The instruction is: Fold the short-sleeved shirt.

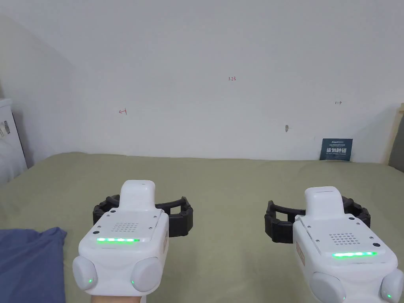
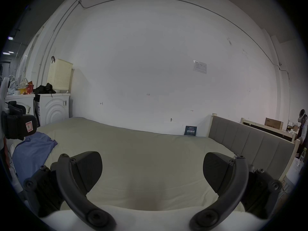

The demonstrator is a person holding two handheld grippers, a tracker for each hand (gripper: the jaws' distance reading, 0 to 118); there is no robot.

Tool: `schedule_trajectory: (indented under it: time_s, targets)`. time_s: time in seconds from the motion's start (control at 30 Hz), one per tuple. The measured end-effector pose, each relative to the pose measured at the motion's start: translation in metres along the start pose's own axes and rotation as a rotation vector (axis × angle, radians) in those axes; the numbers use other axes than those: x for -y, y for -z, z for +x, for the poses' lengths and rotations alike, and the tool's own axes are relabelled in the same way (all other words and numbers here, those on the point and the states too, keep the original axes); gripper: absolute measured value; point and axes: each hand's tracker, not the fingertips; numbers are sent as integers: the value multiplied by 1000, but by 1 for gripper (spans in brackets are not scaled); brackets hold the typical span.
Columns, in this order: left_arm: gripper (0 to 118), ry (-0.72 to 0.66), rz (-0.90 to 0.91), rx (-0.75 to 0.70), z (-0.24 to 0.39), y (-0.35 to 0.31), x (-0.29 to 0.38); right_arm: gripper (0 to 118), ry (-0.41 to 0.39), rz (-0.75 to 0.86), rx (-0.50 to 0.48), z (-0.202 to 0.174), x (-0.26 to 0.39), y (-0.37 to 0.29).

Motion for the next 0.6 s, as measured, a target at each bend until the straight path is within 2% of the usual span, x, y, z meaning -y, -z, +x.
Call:
schedule_trajectory:
  time_s: [0.6]
  targets:
    - [118, -5, 7, -4, -1, -2, -3, 118, -2, 4, -1, 0, -1, 0]
